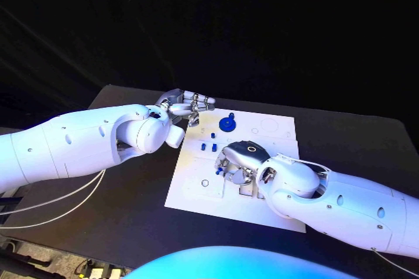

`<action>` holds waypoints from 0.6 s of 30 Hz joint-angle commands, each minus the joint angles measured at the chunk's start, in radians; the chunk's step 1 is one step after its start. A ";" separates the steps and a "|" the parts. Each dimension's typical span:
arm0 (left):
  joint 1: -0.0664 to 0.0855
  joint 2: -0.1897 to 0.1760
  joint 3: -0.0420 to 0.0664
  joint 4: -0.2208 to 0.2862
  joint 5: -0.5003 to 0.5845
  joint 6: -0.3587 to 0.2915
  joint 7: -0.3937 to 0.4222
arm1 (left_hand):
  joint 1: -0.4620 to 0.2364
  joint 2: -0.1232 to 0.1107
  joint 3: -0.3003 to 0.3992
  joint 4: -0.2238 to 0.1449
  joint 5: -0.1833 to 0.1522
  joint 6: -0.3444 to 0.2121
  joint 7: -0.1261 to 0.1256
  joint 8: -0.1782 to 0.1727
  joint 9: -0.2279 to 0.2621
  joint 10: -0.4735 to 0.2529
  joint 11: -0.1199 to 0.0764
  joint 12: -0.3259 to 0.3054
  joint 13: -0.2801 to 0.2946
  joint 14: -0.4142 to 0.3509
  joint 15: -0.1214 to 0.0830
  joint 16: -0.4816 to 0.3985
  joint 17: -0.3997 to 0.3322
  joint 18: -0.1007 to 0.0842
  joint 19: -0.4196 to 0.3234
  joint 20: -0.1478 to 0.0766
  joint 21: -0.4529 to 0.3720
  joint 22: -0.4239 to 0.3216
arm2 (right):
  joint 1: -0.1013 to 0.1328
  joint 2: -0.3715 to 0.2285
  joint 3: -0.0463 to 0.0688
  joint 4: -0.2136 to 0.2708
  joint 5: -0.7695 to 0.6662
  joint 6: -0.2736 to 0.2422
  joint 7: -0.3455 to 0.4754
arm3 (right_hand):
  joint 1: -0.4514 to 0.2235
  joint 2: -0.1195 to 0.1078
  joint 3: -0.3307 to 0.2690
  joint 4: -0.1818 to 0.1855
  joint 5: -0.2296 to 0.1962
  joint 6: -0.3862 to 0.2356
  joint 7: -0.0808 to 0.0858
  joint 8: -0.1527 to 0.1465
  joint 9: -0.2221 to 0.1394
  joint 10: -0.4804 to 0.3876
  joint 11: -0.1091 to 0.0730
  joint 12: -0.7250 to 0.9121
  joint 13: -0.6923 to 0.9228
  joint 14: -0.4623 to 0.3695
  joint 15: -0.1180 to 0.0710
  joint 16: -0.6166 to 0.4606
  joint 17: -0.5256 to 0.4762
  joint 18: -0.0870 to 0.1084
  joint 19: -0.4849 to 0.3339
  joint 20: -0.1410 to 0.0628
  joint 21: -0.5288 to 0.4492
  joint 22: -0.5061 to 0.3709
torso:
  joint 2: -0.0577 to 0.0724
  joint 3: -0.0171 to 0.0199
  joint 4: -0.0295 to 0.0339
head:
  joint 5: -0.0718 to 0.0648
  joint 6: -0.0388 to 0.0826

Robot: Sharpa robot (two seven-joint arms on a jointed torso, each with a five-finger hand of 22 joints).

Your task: Assemble the parts on the task board

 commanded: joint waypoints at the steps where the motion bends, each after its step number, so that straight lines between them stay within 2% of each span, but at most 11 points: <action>1: 0.001 0.001 0.001 0.003 -0.005 0.020 -0.001 | -0.001 0.010 0.000 -0.006 0.004 -0.005 0.001 -0.003 -0.002 -0.009 -0.001 0.004 0.001 0.000 0.007 0.003 -0.003 0.008 0.006 0.002 -0.002 -0.001 | -0.002 0.003 -0.002 -0.005 -0.019 0.053 -0.021 | -0.009 0.000 0.001 -0.006 -0.001 0.008 0.002 0.003 0.002 0.005 0.001 -0.004 -0.001 0.045 -0.003 -0.005 -0.001 -0.019 0.005 -0.002 -0.004 0.149 | 0.000 -0.0007 0.0004 | -0.001 -0.002; 13: 0.001 0.001 0.001 0.003 -0.006 0.021 -0.003 | -0.001 0.010 0.000 -0.006 0.004 -0.005 0.001 -0.003 -0.002 -0.009 -0.001 0.004 0.001 0.000 0.007 0.003 -0.003 0.008 0.006 0.002 -0.002 -0.001 | -0.002 0.016 -0.005 -0.015 -0.021 0.065 -0.025 | -0.022 -0.005 -0.003 -0.007 0.000 0.003 0.004 -0.001 0.001 0.000 0.003 -0.009 -0.004 0.044 -0.002 -0.005 -0.003 -0.019 0.004 -0.001 -0.006 0.149 | 0.000 -0.0005 0.0006 | 0.000 -0.006; 18: 0.001 0.000 0.001 0.003 -0.006 0.021 -0.003 | -0.001 0.010 0.000 -0.006 0.004 -0.005 0.001 -0.003 -0.002 -0.009 -0.001 0.004 0.001 0.000 0.007 0.003 -0.003 0.008 0.006 0.002 -0.002 -0.001 | -0.002 0.016 -0.005 -0.016 -0.019 0.046 -0.021 | -0.048 -0.018 -0.001 -0.009 0.004 -0.041 0.024 -0.016 -0.010 -0.060 0.024 -0.040 -0.019 0.039 0.014 -0.015 -0.020 -0.013 -0.014 0.009 -0.042 0.136 | 0.000 -0.0004 -0.0005 | 0.001 -0.008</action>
